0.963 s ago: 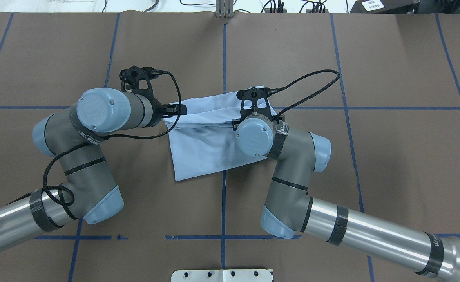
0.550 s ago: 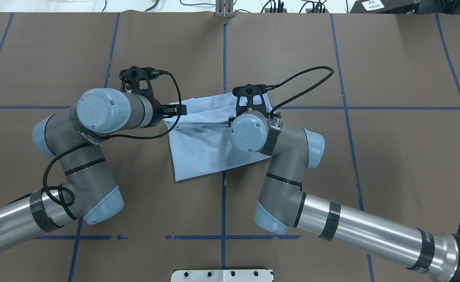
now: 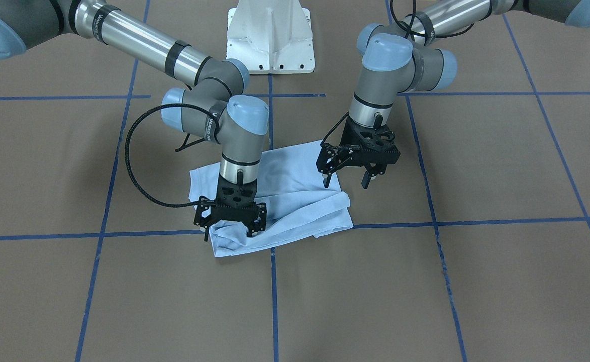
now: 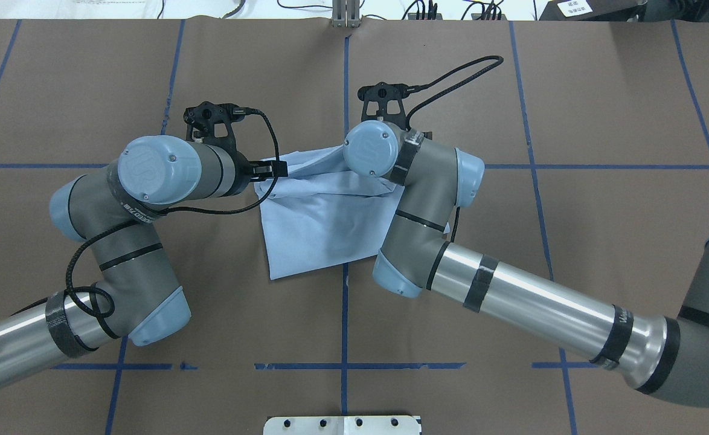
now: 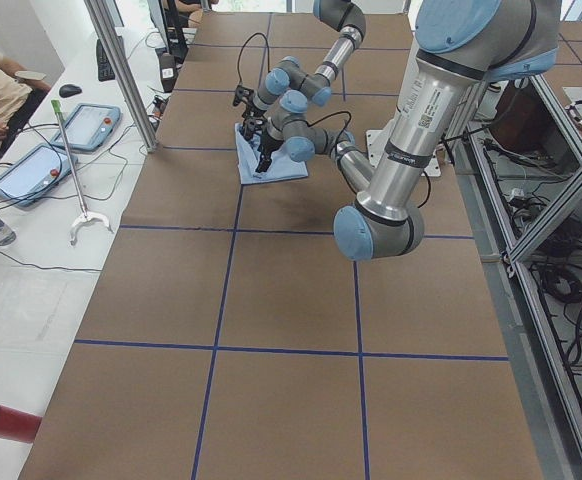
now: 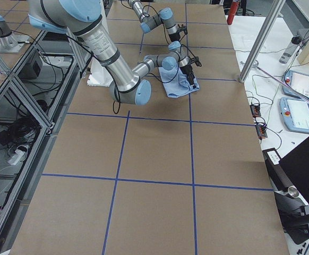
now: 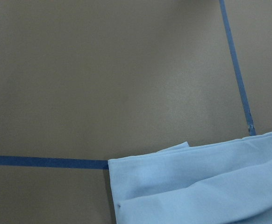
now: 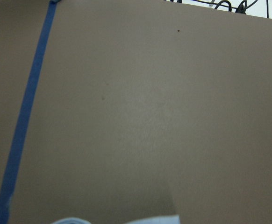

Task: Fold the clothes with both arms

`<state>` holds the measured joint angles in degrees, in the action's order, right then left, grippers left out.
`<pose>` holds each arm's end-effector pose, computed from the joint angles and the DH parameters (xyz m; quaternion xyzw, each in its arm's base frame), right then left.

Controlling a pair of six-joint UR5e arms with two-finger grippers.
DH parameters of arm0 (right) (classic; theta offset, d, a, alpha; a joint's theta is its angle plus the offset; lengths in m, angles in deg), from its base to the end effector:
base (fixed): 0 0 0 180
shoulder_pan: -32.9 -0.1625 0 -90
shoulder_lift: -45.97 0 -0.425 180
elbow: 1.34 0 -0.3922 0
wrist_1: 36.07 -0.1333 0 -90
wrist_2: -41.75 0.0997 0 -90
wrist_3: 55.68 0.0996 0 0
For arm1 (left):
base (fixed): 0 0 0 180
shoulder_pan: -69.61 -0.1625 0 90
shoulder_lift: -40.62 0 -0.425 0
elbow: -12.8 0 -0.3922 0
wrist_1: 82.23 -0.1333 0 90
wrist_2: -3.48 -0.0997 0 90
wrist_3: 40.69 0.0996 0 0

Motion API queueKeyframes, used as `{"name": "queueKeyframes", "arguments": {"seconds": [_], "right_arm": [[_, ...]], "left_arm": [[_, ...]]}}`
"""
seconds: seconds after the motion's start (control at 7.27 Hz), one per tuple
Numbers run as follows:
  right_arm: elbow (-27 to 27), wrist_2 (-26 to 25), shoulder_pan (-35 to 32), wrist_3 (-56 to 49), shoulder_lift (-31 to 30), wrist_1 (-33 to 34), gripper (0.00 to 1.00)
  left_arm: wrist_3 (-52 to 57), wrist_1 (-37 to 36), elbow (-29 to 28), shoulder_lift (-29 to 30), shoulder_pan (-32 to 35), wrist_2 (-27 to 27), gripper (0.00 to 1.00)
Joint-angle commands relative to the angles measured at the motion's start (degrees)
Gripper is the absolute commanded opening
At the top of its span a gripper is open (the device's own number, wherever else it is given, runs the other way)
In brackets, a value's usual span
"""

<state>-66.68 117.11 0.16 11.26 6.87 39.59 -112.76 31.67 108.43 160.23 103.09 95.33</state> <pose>-0.6040 -0.5768 0.2655 0.2666 -0.2480 0.1225 0.9233 0.4845 -0.4764 0.2712 0.2014 0.4507 -0.1098 0.8627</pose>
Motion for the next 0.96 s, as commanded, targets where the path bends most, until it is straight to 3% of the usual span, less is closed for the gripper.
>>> {"name": "queueKeyframes", "arguments": {"seconds": [0.0, 0.28, 0.55, 0.69, 0.83], "right_arm": [[6.71, 0.66, -3.46, -2.59, 1.93, -5.52, 1.0], [4.63, 6.34, -4.35, -3.48, 2.89, -5.87, 1.0], [-4.93, 8.39, -1.48, -2.43, -0.69, -5.26, 1.0], [-7.93, 7.88, 0.38, 3.05, -2.62, -3.52, 1.0], [-10.66, 5.27, 2.31, 8.59, -3.77, -0.46, 0.85]], "left_arm": [[-0.18, 0.0, 0.0, 0.0, 0.01, 0.0, 1.0], [-0.27, 0.0, 0.0, -0.35, 0.01, 0.0, 1.0], [-0.27, 0.09, 0.0, -0.35, -0.08, 0.0, 1.0], [-0.27, 0.09, 0.0, -0.35, -0.08, 0.0, 1.0], [-0.27, 0.09, 0.0, -0.35, -0.08, 0.0, 1.0]]}}
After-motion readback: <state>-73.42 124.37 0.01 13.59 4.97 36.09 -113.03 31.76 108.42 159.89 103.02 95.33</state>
